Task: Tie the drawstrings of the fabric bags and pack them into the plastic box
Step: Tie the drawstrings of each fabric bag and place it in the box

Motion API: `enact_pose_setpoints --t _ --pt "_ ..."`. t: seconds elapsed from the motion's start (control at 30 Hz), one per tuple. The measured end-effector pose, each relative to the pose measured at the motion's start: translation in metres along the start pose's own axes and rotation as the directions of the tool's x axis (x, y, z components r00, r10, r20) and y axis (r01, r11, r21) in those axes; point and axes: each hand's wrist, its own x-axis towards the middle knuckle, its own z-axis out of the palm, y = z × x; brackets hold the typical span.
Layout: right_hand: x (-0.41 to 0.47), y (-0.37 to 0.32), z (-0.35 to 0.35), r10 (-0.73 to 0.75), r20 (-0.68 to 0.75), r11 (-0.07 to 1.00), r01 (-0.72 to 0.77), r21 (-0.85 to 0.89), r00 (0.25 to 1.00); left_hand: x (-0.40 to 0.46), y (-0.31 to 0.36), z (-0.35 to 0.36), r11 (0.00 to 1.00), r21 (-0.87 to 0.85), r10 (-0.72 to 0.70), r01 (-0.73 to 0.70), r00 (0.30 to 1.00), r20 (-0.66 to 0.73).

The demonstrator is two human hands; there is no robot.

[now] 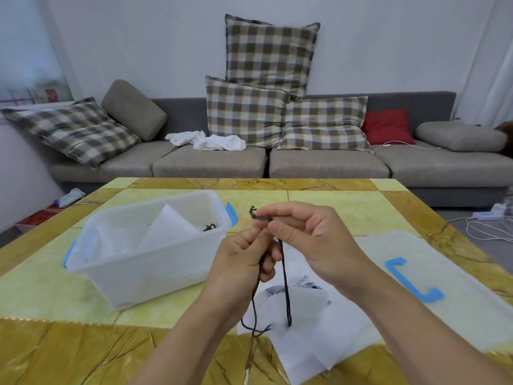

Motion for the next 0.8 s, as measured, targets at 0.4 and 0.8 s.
enact_pose_setpoints --t 0.4,0.8 --pt "0.001 0.031 -0.010 0.143 -0.056 0.990 -0.142 0.018 0.988 -0.001 -0.001 0.009 0.784 -0.429 -0.438 0.449 0.889 0.132" --pt "-0.002 0.024 -0.027 0.258 0.099 0.964 -0.262 0.034 0.961 -0.007 0.003 0.013 0.929 -0.157 -0.332 0.334 0.943 0.037"
